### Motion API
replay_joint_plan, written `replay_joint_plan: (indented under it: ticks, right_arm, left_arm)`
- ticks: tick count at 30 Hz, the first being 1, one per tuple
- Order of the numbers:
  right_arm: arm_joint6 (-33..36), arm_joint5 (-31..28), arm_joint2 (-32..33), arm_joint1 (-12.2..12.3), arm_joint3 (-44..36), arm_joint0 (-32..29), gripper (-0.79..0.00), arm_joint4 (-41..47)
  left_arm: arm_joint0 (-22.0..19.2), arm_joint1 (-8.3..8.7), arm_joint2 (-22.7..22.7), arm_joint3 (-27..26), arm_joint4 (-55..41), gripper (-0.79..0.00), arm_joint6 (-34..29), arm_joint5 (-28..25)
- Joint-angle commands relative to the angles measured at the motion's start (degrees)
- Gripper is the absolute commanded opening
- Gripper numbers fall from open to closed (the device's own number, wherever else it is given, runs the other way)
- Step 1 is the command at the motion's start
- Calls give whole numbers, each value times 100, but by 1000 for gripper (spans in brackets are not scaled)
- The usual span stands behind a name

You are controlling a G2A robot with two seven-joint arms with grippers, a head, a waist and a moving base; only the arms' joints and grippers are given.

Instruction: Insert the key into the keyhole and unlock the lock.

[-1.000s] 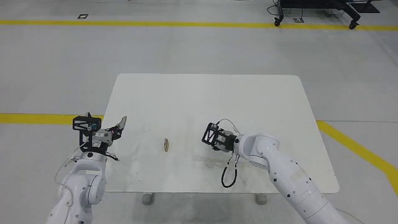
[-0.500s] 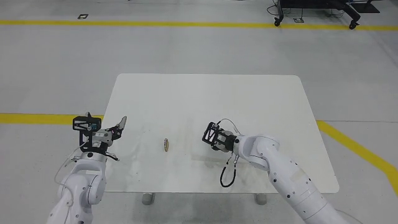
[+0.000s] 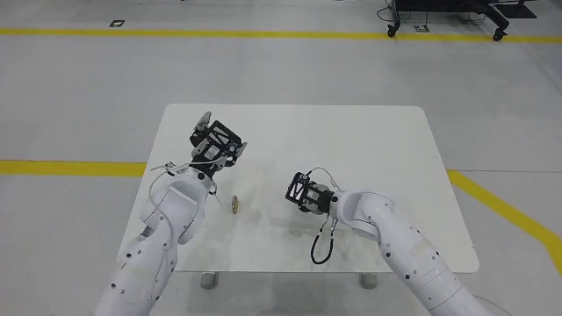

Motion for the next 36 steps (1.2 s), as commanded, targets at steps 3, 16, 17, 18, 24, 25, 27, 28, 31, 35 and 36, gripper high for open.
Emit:
replay_joint_plan:
  ticks: [3, 16, 17, 18, 24, 25, 27, 28, 31, 35, 36]
  right_arm:
    - [0, 0, 0, 0, 0, 0, -785, 0]
    - [0, 0, 0, 0, 0, 0, -785, 0]
    - [-14, 10, -12, -1, -4, -12, -785, -10]
    - [-29, -12, -40, -1, -14, -6, -785, -52]
    - [-138, 79, -38, -26, 97, 122, -785, 91]
    - [-129, 93, -35, -27, 108, 136, -785, 96]
    - [-95, 123, -29, -30, 132, 161, -785, 118]
    - [-65, 133, -29, -31, 140, 174, -785, 127]
    - [32, 161, -20, -32, 156, 200, -785, 156]
    - [34, 230, 77, -22, 185, 184, -785, 275]
    - [11, 253, 125, -14, 192, 175, -785, 303]
  left_arm:
    - [-880, -246, 955, 1002, -215, 0, -236, 20]
    - [-2070, -873, 2460, 3328, -348, 0, 155, -196]
    - [-2097, -890, 2488, 3413, -360, 0, 274, -293]
    - [-2115, -902, 2501, 3493, -378, 0, 364, -365]
    - [-2166, -948, 2530, 3754, -296, 0, 588, -532]
    - [-2175, -955, 2522, 3788, -297, 0, 609, -533]
    - [-2190, -970, 2508, 3866, -296, 0, 643, -543]
    - [-2198, -978, 2505, 3907, -290, 0, 669, -542]
    - [-2232, -1005, 2510, 4045, -262, 0, 757, -544]
    - [-2302, -1052, 2540, 4224, -198, 0, 815, -548]
    - [-2313, -1062, 2550, 4262, -171, 0, 842, -554]
